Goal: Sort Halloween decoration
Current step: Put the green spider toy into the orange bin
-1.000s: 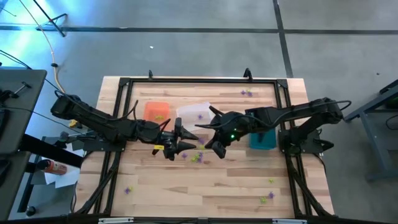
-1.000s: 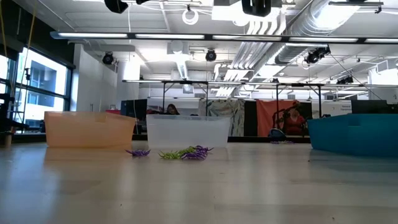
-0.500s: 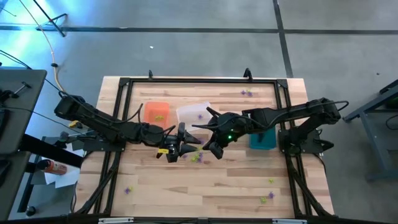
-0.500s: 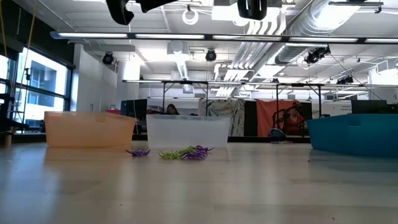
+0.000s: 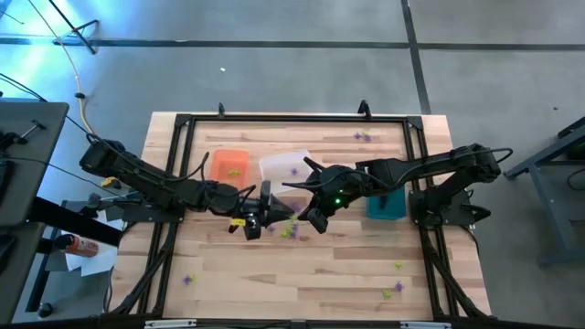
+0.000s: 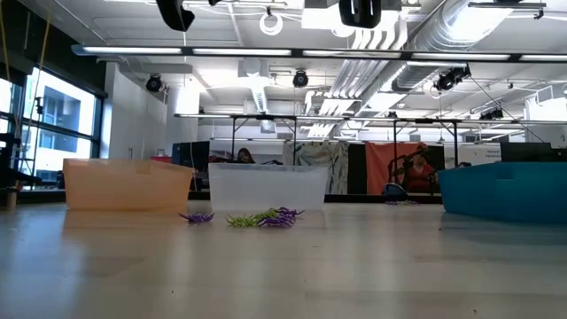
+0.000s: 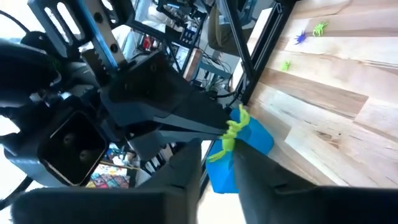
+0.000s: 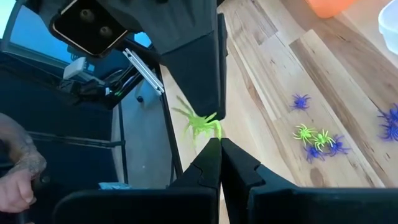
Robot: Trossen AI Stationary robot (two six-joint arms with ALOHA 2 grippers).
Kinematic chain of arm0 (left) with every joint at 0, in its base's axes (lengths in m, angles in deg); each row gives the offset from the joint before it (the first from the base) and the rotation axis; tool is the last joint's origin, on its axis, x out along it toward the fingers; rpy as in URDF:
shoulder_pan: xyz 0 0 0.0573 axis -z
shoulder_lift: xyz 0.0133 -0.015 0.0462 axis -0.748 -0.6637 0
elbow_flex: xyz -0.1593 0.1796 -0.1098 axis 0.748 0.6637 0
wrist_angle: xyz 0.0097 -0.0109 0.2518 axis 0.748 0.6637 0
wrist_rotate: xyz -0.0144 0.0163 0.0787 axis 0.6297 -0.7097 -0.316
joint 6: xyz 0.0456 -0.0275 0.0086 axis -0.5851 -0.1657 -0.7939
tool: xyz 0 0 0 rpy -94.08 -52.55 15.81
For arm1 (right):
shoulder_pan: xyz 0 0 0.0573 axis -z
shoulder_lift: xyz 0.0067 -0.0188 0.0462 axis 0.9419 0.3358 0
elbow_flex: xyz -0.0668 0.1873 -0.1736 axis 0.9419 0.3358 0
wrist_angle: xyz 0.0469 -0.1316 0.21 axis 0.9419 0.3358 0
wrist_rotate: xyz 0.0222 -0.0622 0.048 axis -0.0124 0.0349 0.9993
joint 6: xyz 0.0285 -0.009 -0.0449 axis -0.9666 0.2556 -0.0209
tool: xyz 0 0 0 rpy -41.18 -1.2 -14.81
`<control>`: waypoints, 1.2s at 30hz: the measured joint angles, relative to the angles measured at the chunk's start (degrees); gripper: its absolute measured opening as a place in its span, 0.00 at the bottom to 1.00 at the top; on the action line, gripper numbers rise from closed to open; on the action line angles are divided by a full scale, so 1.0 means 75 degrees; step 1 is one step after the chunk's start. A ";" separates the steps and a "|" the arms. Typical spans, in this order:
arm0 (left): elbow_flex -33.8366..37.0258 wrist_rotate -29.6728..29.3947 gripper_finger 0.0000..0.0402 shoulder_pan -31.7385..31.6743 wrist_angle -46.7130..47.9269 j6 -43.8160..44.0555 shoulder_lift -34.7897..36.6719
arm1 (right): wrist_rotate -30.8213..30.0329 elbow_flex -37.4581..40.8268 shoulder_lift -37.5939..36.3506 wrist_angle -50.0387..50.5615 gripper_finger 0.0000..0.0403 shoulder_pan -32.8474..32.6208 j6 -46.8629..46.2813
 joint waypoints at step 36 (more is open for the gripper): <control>0.0775 -0.3170 0.00 -0.1321 0.8063 1.0186 0.2999 | -0.2137 0.0006 -0.1427 0.3299 0.46 0.0117 0.0040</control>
